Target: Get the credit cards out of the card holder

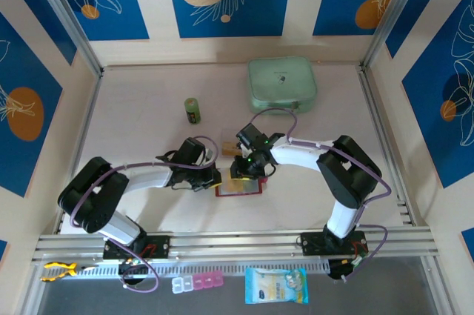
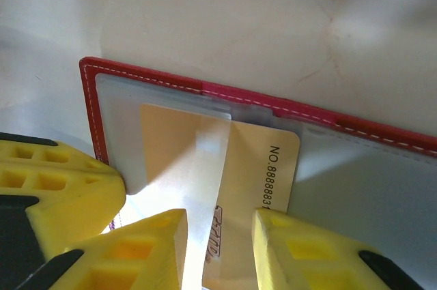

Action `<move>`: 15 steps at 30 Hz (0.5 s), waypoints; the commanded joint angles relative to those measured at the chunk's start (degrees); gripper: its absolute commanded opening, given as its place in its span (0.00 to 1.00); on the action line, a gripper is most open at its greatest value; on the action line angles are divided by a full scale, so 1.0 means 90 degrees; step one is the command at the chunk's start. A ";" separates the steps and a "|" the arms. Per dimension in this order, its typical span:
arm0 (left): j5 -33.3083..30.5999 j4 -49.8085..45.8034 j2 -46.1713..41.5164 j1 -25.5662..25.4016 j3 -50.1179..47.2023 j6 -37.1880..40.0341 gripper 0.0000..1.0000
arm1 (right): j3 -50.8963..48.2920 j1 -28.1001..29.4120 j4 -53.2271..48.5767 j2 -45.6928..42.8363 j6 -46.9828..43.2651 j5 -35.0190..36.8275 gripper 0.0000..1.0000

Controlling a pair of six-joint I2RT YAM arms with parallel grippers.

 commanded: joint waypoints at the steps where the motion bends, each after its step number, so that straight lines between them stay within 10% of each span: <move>1: -0.0062 -0.0310 0.0053 0.0023 0.0044 0.0118 0.02 | 0.0075 -0.0032 -0.0105 -0.0051 -0.0097 0.0011 0.32; 15: 0.0054 -0.0604 -0.0009 -0.0119 0.0581 0.0252 0.00 | -0.0626 -0.0317 0.0289 -0.0757 0.0314 -0.0435 0.32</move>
